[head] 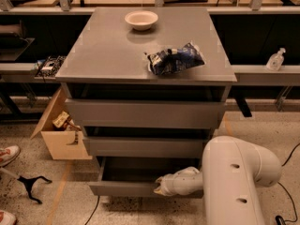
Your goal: Open bottom drawer
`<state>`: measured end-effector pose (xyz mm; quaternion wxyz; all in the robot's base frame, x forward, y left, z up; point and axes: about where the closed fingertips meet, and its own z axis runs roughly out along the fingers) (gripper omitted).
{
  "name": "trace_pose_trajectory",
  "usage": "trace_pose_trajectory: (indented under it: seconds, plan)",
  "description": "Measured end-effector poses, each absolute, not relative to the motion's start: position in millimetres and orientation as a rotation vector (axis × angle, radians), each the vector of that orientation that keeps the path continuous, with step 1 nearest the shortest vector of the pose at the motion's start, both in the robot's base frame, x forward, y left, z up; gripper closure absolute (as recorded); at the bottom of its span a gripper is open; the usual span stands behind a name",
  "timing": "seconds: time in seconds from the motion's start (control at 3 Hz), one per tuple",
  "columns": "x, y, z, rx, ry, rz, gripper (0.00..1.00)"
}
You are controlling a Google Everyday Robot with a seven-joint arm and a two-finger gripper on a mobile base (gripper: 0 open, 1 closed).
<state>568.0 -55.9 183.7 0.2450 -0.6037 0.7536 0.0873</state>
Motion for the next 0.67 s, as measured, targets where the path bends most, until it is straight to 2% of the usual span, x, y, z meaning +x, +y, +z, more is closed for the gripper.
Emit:
trace_pose_trajectory:
  seconds: [0.67]
  plan:
    - [567.2,-54.9,182.9,-1.649,2.057,0.241,0.13]
